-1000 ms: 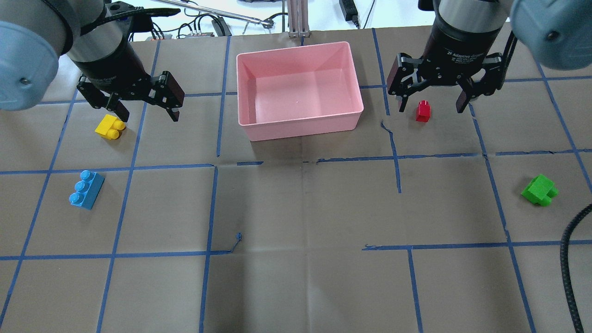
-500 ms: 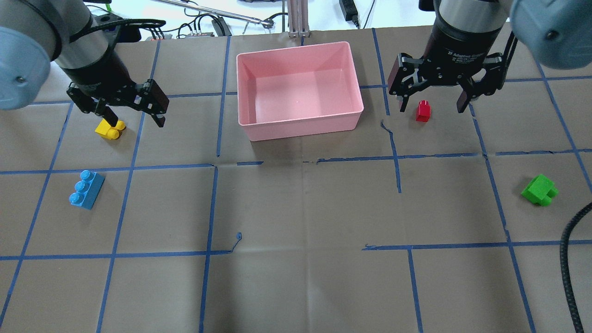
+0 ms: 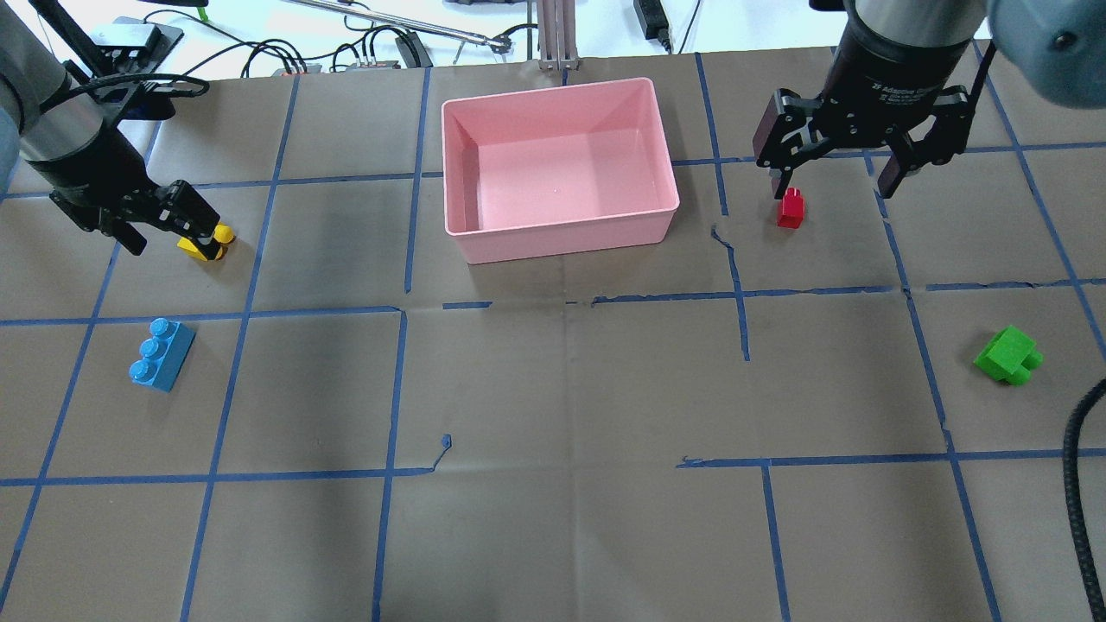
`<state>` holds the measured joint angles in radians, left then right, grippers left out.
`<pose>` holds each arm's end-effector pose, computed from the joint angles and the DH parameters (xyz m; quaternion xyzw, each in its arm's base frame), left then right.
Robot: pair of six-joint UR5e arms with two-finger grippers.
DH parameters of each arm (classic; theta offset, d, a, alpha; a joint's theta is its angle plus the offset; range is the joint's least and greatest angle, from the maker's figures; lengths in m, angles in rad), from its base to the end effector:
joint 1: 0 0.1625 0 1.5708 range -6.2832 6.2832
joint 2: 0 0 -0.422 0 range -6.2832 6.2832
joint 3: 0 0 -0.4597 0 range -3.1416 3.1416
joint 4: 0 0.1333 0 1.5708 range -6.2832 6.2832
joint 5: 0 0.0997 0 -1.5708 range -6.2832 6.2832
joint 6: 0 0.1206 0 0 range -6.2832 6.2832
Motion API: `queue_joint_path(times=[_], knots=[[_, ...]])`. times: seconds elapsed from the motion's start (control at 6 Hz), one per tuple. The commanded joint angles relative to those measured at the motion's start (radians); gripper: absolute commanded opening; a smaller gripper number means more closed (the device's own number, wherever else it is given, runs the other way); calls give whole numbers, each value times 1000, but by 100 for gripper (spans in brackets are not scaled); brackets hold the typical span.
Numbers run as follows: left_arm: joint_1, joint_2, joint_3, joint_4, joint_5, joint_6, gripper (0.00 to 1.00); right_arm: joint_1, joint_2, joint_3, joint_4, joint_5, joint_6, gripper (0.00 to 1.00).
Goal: Put all blocks into box
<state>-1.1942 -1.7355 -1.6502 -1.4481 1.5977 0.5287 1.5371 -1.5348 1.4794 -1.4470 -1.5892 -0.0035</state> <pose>0.0996 -0.6054 0.3359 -0.0766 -0.9951 -0.0604 0.0145 0.1120 -0.5695 0.4826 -0.0148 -0.9993 -0.0344 0.0086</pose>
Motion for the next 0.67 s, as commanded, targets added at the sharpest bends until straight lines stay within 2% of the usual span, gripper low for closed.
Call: queue_joint_path(times=[0.0, 0.33, 0.5], knots=[[51, -94, -10, 108, 1, 136, 98, -166, 1, 4, 2, -1, -329, 100], [135, -134, -98, 240, 1, 288, 97, -327, 1, 9, 4, -5, -763, 100], [145, -147, -150, 334, 43, 309, 97, -413, 1, 19, 2, -2, -991, 100]])
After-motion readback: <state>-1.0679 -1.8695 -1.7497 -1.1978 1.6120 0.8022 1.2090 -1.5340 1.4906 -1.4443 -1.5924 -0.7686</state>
